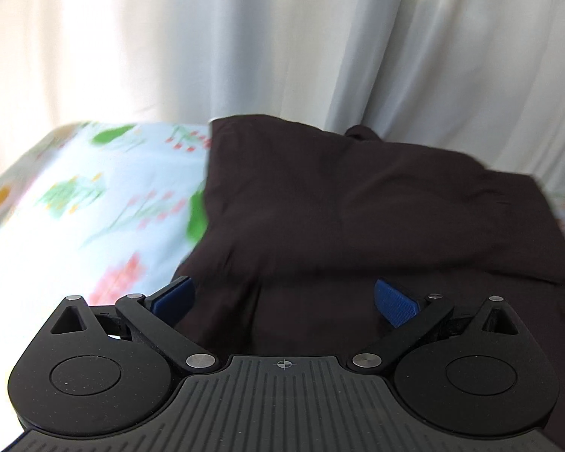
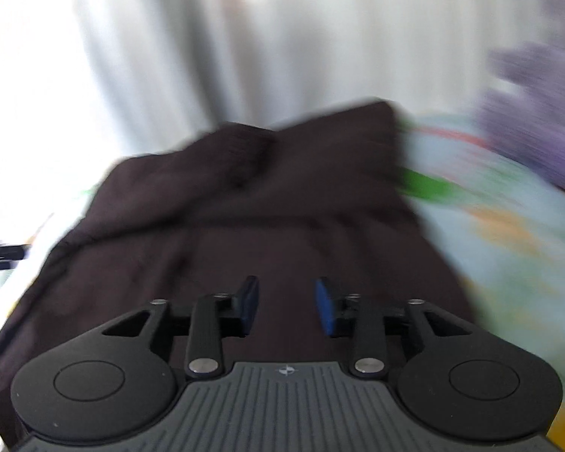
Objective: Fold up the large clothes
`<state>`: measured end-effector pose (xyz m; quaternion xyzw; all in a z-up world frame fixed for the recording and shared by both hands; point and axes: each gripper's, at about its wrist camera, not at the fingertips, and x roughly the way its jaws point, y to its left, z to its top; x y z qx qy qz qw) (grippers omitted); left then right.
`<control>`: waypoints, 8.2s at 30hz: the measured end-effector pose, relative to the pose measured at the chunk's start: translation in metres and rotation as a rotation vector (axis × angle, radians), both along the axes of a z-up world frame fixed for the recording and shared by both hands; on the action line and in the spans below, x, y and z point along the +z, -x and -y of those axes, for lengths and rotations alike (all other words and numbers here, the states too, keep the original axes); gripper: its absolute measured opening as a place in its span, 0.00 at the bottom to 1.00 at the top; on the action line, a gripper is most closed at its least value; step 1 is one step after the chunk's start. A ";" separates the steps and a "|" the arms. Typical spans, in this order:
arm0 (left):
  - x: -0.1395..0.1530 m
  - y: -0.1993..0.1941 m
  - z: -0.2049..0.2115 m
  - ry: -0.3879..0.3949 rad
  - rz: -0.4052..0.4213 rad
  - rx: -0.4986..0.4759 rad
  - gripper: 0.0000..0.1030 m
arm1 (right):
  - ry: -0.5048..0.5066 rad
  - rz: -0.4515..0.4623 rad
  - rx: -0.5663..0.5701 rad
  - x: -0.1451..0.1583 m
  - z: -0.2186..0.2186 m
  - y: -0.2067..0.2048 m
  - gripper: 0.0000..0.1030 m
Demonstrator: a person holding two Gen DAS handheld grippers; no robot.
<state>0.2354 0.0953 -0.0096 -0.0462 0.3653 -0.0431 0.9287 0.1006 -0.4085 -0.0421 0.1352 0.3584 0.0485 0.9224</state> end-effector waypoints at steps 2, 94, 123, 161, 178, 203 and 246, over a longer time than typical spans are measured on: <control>0.010 0.042 -0.013 0.017 -0.011 0.024 1.00 | 0.002 -0.058 -0.081 -0.002 0.026 0.031 0.42; 0.035 -0.192 -0.124 0.583 0.039 0.247 0.33 | -0.371 0.182 -0.294 0.037 0.091 -0.229 0.31; 0.009 -0.210 -0.091 0.298 0.060 0.130 0.16 | 0.213 0.298 -0.279 0.047 0.036 -0.247 0.11; -0.050 -0.293 0.091 0.037 0.171 -0.027 0.74 | -0.282 0.139 -0.078 -0.051 -0.019 -0.329 0.00; -0.054 -0.314 -0.009 0.227 0.140 0.020 0.49 | -0.418 0.164 -0.329 -0.069 0.120 -0.303 0.00; -0.007 -0.248 0.107 0.108 0.178 -0.130 0.95 | -0.303 0.193 0.030 -0.011 -0.069 -0.299 0.13; -0.050 -0.115 -0.092 0.320 -0.015 0.172 0.98 | -0.472 0.040 -0.419 -0.059 0.108 -0.066 0.67</control>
